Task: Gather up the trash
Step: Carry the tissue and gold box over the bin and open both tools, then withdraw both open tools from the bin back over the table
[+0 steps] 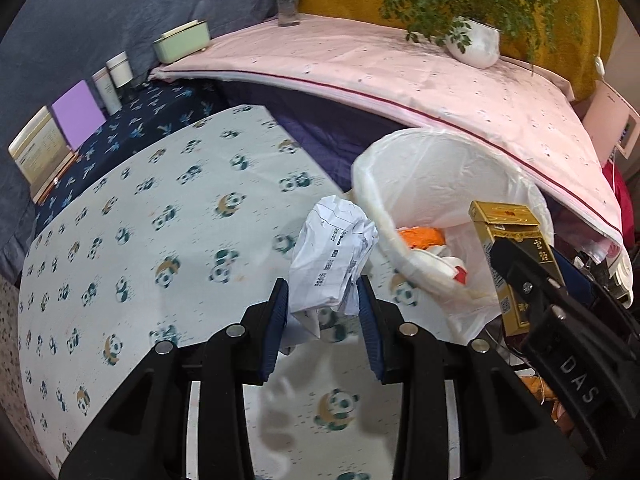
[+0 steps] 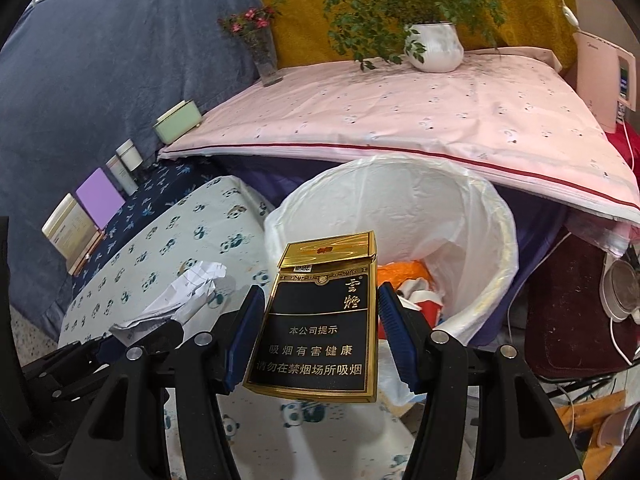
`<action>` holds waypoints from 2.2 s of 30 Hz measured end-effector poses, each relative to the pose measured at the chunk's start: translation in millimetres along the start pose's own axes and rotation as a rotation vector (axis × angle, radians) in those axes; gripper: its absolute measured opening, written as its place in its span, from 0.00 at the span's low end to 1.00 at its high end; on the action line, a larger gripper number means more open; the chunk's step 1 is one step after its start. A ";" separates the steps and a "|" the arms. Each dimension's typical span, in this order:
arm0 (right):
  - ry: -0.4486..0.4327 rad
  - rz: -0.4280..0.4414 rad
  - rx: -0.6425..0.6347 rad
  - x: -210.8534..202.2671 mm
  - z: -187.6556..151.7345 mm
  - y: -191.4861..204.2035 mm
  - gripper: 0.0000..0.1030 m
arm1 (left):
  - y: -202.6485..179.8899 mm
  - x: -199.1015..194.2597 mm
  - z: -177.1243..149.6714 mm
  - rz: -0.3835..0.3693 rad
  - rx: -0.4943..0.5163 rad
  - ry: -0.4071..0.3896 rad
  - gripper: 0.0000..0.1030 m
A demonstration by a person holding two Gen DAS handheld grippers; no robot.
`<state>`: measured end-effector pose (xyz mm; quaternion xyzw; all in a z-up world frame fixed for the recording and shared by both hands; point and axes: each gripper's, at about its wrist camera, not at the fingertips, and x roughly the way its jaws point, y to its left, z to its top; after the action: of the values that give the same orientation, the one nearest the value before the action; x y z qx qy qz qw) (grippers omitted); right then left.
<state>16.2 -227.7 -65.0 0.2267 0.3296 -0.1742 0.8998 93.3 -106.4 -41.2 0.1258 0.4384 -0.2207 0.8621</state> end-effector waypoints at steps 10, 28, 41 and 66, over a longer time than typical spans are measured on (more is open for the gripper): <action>-0.037 -0.046 0.066 -4.8 19.4 -48.3 0.55 | -56.2 13.4 26.3 -0.074 0.085 0.003 0.33; -0.034 -0.059 0.100 16.6 53.8 -75.9 0.55 | -72.7 43.9 55.5 -0.057 0.076 0.008 0.71; -0.031 -0.030 0.023 33.8 72.4 -40.4 0.58 | -43.3 42.2 47.5 -0.008 0.038 0.006 0.79; -0.032 -0.037 -0.048 -3.3 55.1 -26.5 0.71 | -16.2 6.2 25.6 0.033 -0.020 -0.032 0.86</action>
<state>29.8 -278.1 -33.0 0.1959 0.3232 -0.1864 0.9069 106.5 -132.7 -31.6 0.1207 0.4248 -0.2038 0.8738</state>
